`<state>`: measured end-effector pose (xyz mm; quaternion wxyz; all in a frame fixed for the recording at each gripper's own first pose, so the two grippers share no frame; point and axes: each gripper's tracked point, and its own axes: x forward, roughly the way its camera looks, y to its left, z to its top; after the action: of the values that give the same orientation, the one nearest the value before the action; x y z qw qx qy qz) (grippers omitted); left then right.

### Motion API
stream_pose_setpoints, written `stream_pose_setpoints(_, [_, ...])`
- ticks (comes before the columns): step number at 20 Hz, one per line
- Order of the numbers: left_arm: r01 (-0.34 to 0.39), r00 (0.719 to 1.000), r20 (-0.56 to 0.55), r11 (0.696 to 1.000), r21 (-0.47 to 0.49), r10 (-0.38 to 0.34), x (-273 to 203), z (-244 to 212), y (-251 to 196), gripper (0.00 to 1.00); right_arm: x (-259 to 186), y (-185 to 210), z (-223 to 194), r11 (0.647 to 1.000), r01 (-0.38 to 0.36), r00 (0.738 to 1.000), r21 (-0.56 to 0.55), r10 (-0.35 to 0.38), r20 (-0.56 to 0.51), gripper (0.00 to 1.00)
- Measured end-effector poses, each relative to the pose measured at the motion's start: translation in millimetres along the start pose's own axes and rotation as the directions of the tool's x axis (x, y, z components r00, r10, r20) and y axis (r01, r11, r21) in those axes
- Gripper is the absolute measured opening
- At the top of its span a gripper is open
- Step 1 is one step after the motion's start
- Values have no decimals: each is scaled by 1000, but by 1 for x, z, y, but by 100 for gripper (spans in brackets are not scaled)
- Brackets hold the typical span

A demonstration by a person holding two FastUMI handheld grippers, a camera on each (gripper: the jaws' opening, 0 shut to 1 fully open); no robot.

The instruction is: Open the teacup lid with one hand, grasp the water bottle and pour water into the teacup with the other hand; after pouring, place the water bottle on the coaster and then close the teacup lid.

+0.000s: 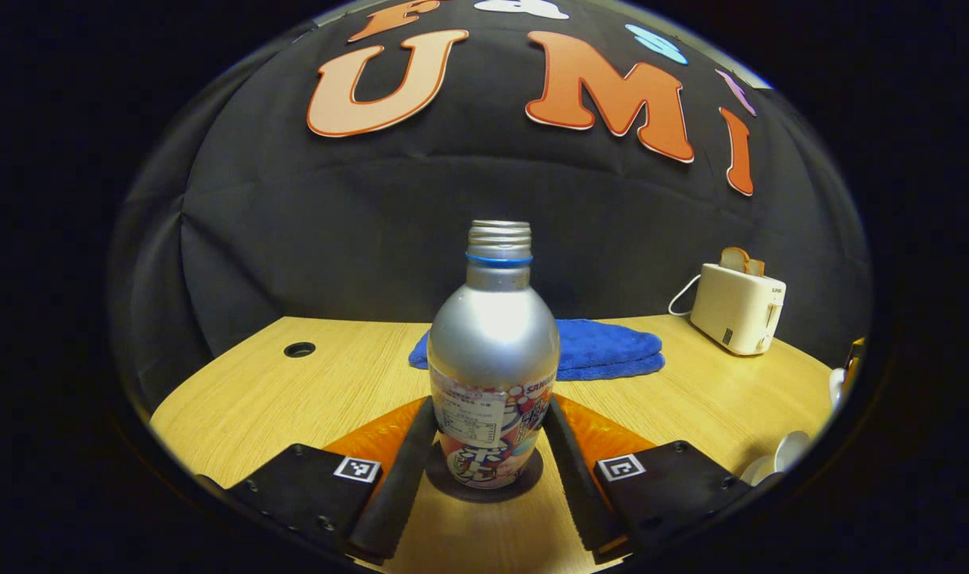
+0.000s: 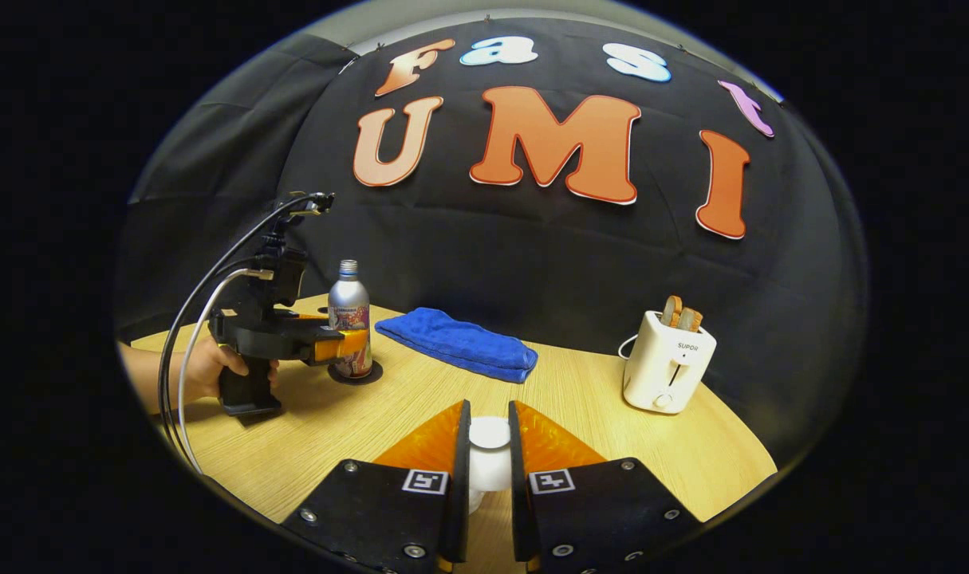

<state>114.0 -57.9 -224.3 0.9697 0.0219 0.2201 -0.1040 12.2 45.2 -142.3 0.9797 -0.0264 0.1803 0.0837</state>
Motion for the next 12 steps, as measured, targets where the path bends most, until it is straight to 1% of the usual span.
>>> stream_pose_setpoints(1, [-3, 1000, -7, 1000, 1, 3, -1, 0, 0, 83, 1, -1, -2, 1000, 2, 1000, 2, -2, -5, 23])
stream_pose_setpoints(2, [-4, 1000, -10, 1000, 4, 4, 2, -2, 0, 84, 1, 0, -2, 1000, 0, 1000, 4, 0, -11, 23])
stream_pose_setpoints(3, [-1, 1000, -12, 1000, 8, 1, 2, -2, 0, 81, 2, 0, -3, 1000, 4, 1000, 8, -4, -16, 23])
stream_pose_setpoints(4, [1, 1000, -12, 1000, 11, -1, 1, -2, 0, 82, 3, 0, -4, 1000, 4, 1000, 11, -4, -19, 23])
stream_pose_setpoints(5, [3, 1000, -8, 1000, 10, -3, 0, -1, 1, 88, 3, 0, -3, 1000, 3, 1000, 16, -3, -19, 23])
stream_pose_setpoints(6, [8, 1000, 0, 1000, 13, -8, 0, 0, -1, 88, 2, 1, -4, 1000, 0, 1000, 22, 0, -19, 23])
stream_pose_setpoints(7, [19, 1000, 12, 1000, 13, -20, -2, 4, -1, 85, 2, 2, -3, 1000, -3, 1000, 26, 4, -18, 23])
stream_pose_setpoints(9, [44, 999, 30, 999, 24, -44, -12, 11, -3, 96, 2, 5, -2, 999, -9, 1000, 33, 9, -18, 23])
stream_pose_setpoints(12, [36, 998, 57, 999, 37, -38, -25, 17, 1, 98, 1, 14, -2, 999, -18, 1000, 43, 18, -14, 23])
